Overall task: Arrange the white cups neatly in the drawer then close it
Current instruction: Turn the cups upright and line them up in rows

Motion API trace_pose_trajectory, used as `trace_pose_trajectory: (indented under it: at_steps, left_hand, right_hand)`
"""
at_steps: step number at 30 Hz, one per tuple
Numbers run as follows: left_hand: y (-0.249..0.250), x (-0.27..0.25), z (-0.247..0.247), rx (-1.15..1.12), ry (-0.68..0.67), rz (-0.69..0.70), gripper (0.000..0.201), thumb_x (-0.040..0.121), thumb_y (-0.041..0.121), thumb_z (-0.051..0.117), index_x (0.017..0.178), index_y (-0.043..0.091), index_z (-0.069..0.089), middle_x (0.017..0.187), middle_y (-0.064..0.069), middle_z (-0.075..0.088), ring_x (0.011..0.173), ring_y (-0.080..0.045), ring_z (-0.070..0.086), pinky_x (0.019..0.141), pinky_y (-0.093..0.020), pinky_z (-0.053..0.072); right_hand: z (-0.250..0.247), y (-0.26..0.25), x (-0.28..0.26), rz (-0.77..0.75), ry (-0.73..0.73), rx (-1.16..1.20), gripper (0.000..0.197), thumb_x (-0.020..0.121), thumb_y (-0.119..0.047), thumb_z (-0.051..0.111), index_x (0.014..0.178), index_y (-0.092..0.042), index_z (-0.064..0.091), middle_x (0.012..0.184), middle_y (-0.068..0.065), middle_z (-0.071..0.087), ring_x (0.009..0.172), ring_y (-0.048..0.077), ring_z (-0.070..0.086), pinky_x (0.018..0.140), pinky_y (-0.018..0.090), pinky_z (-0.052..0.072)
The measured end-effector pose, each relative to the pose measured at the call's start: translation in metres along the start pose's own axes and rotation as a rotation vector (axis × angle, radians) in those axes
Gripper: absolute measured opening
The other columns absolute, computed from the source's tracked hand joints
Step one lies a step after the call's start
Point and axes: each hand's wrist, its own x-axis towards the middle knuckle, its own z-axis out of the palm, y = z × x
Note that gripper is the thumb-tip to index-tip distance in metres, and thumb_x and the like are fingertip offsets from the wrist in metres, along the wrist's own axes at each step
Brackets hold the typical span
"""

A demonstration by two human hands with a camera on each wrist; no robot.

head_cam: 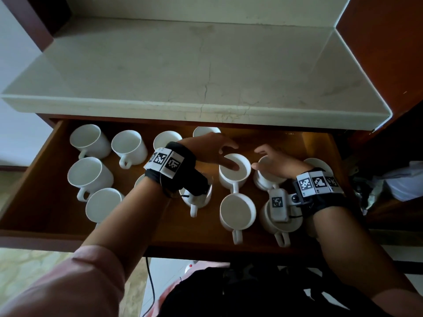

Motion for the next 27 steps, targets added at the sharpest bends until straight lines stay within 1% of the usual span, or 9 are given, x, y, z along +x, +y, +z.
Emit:
trace_pose_trajectory:
  at_steps: [2,4,6,8,11,14,19,22,27]
  left_hand:
    - [-0.011,-0.012,-0.003,0.003,-0.034,-0.036,0.072,0.078,0.056,0.066,0.139,0.024,0.046,0.135,0.005,0.055,0.118,-0.013,0.054,0.1,-0.029,0.044]
    - [-0.024,-0.022,-0.002,0.015,-0.079,-0.084,0.069,0.078,0.057,0.066,0.137,0.025,0.047,0.135,0.007,0.055,0.12,-0.012,0.053,0.102,-0.027,0.04]
    - [-0.036,-0.028,0.001,0.058,-0.11,-0.133,0.065,0.078,0.059,0.065,0.131,0.025,0.052,0.13,0.007,0.058,0.117,-0.012,0.055,0.1,-0.025,0.041]
    - [-0.046,-0.031,0.006,0.071,-0.12,-0.156,0.064,0.075,0.061,0.066,0.126,0.023,0.054,0.123,0.007,0.059,0.111,-0.013,0.056,0.098,-0.029,0.044]
    - [-0.053,-0.032,0.015,0.088,-0.173,-0.163,0.064,0.076,0.06,0.066,0.126,0.021,0.053,0.123,0.007,0.057,0.11,-0.013,0.055,0.096,-0.03,0.045]
    - [-0.054,-0.029,0.022,0.114,-0.277,-0.153,0.057,0.084,0.056,0.059,0.126,0.017,0.054,0.123,0.0,0.061,0.111,-0.019,0.057,0.095,-0.035,0.046]
    - [-0.058,-0.026,0.023,0.176,-0.34,-0.112,0.043,0.096,0.03,0.052,0.138,0.021,0.047,0.137,-0.001,0.052,0.126,-0.02,0.047,0.105,-0.038,0.039]
    - [-0.06,-0.024,0.023,0.18,-0.345,-0.091,0.042,0.097,0.023,0.05,0.139,0.021,0.047,0.139,-0.003,0.05,0.128,-0.021,0.046,0.107,-0.037,0.036]
    - [-0.061,-0.022,0.023,0.196,-0.303,-0.059,0.038,0.098,0.02,0.048,0.135,0.022,0.052,0.133,-0.003,0.056,0.123,-0.02,0.05,0.102,-0.032,0.036]
  right_hand:
    - [0.002,-0.009,-0.003,-0.088,0.0,0.06,0.065,0.086,-0.037,0.064,0.14,-0.016,0.036,0.147,0.005,0.037,0.133,0.019,0.037,0.105,0.03,0.032]
    - [0.003,-0.021,-0.006,-0.15,-0.032,0.048,0.073,0.083,-0.039,0.067,0.142,-0.014,0.032,0.147,0.006,0.034,0.133,0.018,0.036,0.104,0.027,0.031]
    - [0.005,-0.035,-0.008,-0.182,-0.069,-0.009,0.082,0.08,-0.046,0.068,0.145,-0.016,0.028,0.149,0.005,0.029,0.134,0.019,0.035,0.106,0.03,0.032]
    - [0.008,-0.05,-0.01,-0.184,-0.103,-0.044,0.091,0.077,-0.054,0.068,0.147,-0.019,0.023,0.151,0.003,0.025,0.136,0.02,0.032,0.11,0.035,0.032]
    - [0.018,-0.068,-0.007,-0.134,-0.161,-0.131,0.097,0.077,-0.058,0.065,0.149,-0.021,0.013,0.154,0.006,0.016,0.139,0.025,0.027,0.111,0.043,0.032]
    - [0.032,-0.079,0.002,-0.05,-0.166,-0.214,0.095,0.081,-0.057,0.062,0.15,-0.019,0.009,0.155,0.01,0.012,0.141,0.03,0.021,0.111,0.045,0.03]
    - [0.052,-0.081,0.01,-0.014,-0.102,-0.236,0.08,0.089,-0.058,0.049,0.149,-0.019,0.014,0.154,0.01,0.012,0.142,0.035,0.011,0.112,0.045,0.02]
    - [0.055,-0.077,0.01,-0.047,-0.081,-0.255,0.072,0.089,-0.06,0.045,0.147,-0.023,0.022,0.151,0.006,0.015,0.139,0.033,0.015,0.111,0.044,0.018]
    - [0.056,-0.076,0.009,-0.073,-0.075,-0.28,0.062,0.089,-0.06,0.043,0.141,-0.028,0.03,0.145,0.004,0.021,0.132,0.03,0.021,0.107,0.042,0.019]
